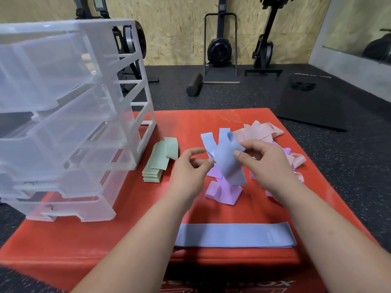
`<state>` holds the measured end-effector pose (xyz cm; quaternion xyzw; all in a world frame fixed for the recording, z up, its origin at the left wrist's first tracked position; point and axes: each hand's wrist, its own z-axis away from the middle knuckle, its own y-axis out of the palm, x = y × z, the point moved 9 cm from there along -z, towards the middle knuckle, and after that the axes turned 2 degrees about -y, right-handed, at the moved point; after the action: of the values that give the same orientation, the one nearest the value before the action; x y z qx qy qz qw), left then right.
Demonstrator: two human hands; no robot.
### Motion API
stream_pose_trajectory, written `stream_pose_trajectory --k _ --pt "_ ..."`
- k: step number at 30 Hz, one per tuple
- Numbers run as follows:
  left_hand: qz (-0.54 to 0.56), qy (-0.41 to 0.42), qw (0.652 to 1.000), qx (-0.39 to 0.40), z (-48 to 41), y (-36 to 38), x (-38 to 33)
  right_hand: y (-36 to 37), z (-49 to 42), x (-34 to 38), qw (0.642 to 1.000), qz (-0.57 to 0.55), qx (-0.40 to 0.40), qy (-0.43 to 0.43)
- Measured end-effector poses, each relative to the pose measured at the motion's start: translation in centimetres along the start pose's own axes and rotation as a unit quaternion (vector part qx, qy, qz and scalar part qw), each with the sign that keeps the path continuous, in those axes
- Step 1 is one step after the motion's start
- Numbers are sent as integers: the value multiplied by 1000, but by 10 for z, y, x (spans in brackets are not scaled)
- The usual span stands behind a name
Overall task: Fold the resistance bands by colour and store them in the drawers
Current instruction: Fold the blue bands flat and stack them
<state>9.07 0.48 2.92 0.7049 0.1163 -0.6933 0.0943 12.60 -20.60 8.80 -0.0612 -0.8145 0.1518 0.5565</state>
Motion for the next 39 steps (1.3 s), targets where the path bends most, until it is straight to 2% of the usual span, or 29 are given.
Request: stream_pose_trajectory --k 2,5,7,9,12,20,30,36,39 --pt "-17 1 1000 -1 -1 -2 1 -2 -4 -2 1000 8 4 11" --pt "-64 48 997 -14 3 -4 -13 -6 -4 0 994 108 11 -7" --pt "-89 84 992 13 7 3 -23 -5 -3 4 987 159 24 -25" --pt "-83 84 991 62 12 15 -25 0 -3 9 985 163 48 -43" --pt "-80 73 991 82 14 22 -21 5 -3 12 989 126 64 -52" --pt "-157 107 978 85 16 23 -28 -3 -2 16 999 -47 25 1" --pt "-102 111 982 111 20 21 -36 -4 1 22 996 -88 -12 -9" --pt "-228 138 956 123 15 28 -20 -11 1 51 991 -103 -51 -68" --pt "-282 142 941 120 11 23 -14 -30 3 58 985 -113 -107 -80"
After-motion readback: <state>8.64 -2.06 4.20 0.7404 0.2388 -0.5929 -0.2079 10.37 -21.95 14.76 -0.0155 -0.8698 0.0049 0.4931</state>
